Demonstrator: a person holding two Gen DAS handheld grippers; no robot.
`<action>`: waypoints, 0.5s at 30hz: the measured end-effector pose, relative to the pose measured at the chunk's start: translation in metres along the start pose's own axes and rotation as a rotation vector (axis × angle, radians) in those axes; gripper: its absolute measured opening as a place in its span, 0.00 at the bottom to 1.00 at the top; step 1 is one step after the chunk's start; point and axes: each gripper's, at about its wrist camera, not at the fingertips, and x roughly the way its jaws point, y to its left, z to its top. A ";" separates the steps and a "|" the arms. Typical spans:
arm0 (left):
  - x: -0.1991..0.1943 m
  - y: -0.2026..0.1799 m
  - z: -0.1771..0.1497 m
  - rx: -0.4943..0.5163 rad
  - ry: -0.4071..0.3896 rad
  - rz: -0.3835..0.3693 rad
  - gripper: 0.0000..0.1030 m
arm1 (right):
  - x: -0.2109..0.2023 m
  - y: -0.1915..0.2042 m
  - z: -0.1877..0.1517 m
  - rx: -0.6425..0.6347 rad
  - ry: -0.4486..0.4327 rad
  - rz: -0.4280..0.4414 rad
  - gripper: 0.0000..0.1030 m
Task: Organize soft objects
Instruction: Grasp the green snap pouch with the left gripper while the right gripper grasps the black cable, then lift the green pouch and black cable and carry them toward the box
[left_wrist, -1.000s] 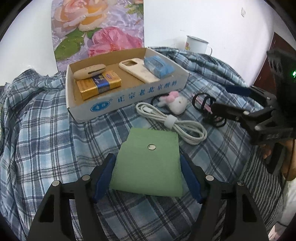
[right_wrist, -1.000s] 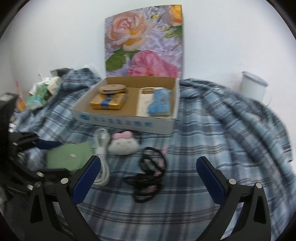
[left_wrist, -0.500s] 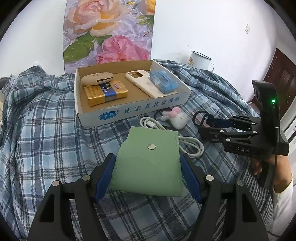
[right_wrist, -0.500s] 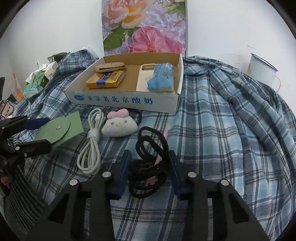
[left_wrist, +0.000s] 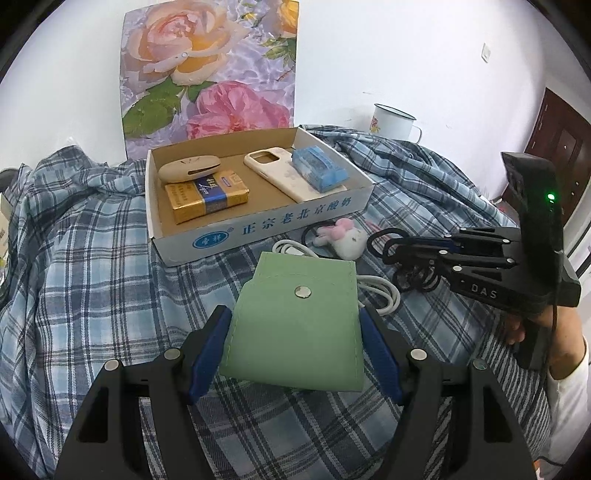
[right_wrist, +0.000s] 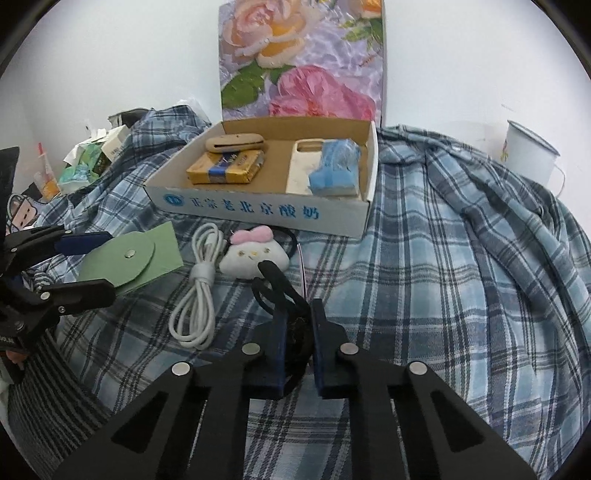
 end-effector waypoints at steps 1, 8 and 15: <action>0.000 0.001 0.000 -0.002 -0.002 0.000 0.71 | -0.003 0.002 0.000 -0.008 -0.014 0.001 0.10; -0.007 0.000 0.002 0.001 -0.035 0.009 0.71 | -0.016 0.010 0.003 -0.049 -0.090 -0.011 0.10; -0.018 -0.007 0.005 0.017 -0.082 0.021 0.71 | -0.027 0.017 0.007 -0.089 -0.154 -0.026 0.10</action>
